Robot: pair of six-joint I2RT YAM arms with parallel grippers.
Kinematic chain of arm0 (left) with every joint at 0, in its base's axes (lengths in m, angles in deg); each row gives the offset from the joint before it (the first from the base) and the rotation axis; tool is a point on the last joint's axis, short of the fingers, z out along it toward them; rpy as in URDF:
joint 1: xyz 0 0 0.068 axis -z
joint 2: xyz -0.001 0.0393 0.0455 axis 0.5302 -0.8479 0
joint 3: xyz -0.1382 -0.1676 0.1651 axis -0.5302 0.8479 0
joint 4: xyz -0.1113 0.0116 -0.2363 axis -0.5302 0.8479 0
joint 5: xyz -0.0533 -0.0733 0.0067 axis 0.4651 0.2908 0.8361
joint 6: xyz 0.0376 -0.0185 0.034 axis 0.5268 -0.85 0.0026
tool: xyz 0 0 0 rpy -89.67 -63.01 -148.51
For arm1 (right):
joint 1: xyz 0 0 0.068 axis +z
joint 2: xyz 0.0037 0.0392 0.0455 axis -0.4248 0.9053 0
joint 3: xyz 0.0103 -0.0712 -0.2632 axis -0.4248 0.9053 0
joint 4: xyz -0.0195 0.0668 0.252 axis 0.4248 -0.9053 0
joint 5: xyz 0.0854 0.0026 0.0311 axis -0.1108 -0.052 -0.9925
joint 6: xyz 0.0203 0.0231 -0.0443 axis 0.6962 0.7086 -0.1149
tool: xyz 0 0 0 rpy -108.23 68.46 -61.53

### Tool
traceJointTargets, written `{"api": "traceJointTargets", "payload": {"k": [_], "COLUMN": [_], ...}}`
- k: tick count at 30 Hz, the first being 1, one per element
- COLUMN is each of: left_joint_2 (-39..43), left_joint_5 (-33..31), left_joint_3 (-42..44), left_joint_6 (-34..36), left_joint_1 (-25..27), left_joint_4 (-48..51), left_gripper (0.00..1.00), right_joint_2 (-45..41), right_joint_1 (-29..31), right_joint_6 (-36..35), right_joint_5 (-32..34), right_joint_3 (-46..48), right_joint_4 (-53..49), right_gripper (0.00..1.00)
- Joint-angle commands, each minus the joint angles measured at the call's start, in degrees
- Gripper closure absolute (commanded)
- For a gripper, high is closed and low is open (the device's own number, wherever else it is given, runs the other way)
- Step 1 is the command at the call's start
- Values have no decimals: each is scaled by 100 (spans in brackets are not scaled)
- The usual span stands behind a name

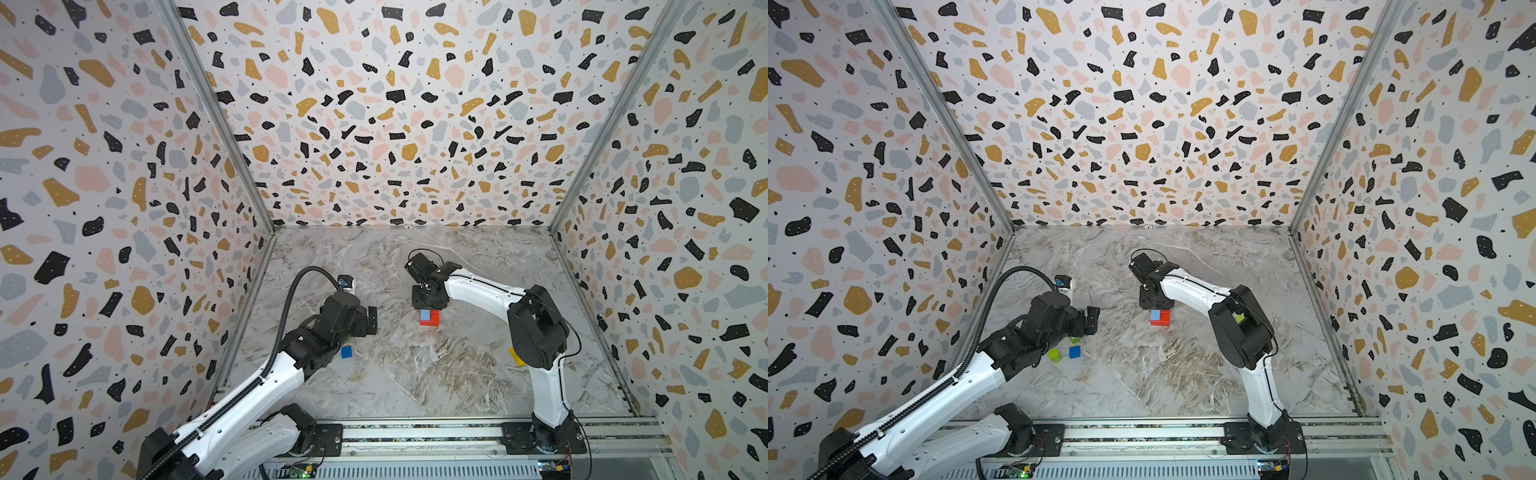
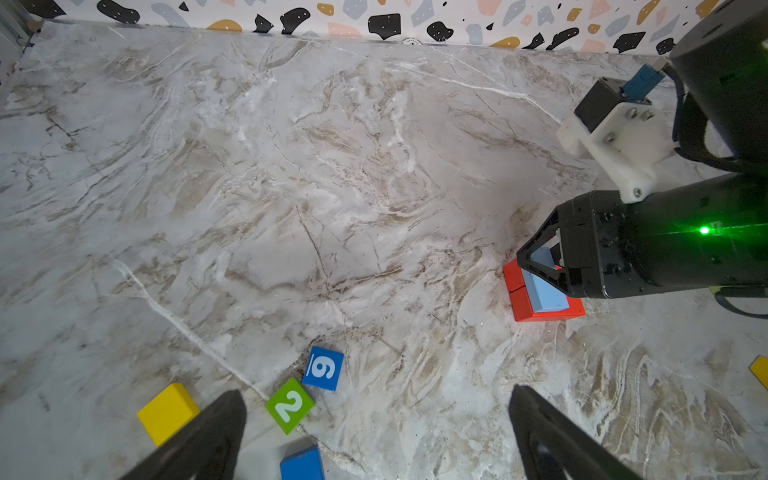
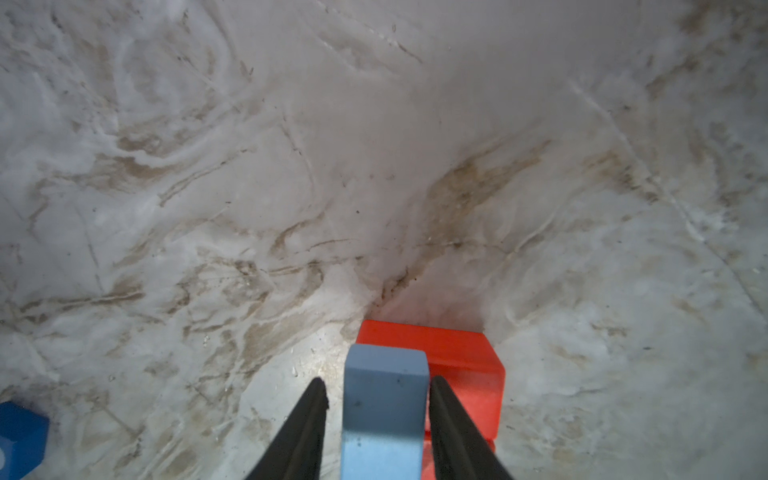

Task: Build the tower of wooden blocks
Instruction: 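Open the right gripper and move it toward the lime green block, then lower the right gripper and close it on the lime green block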

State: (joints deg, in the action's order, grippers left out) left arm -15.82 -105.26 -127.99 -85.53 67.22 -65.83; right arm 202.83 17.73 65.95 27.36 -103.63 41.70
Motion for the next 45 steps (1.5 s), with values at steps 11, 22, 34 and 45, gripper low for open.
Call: {"api": "traceJointTargets", "payload": {"k": [11, 22, 34, 45], "left_joint_2": [104, -130, -551, -1075], "left_joint_5": [42, 257, 601, 918], "left_joint_3": [45, 60, -22, -161], "left_joint_6": [86, 181, 214, 307], "left_joint_1": [0, -4, -11, -8], "left_joint_4": [-105, -183, -211, -203], "left_gripper": [0, 0, 0, 0], "right_joint_2": [-747, -2105, -2992, -2593], "right_joint_1": [2, -568, -2616, -3440], "right_joint_6": [-992, -2383, -2610, -2873], "right_joint_5": [293, 618, -457, -595], "right_joint_3": [-301, 1189, 2846, 3083], "right_joint_4": [-605, -341, 779, 1081], "right_gripper": [49, 53, 61, 50]}}
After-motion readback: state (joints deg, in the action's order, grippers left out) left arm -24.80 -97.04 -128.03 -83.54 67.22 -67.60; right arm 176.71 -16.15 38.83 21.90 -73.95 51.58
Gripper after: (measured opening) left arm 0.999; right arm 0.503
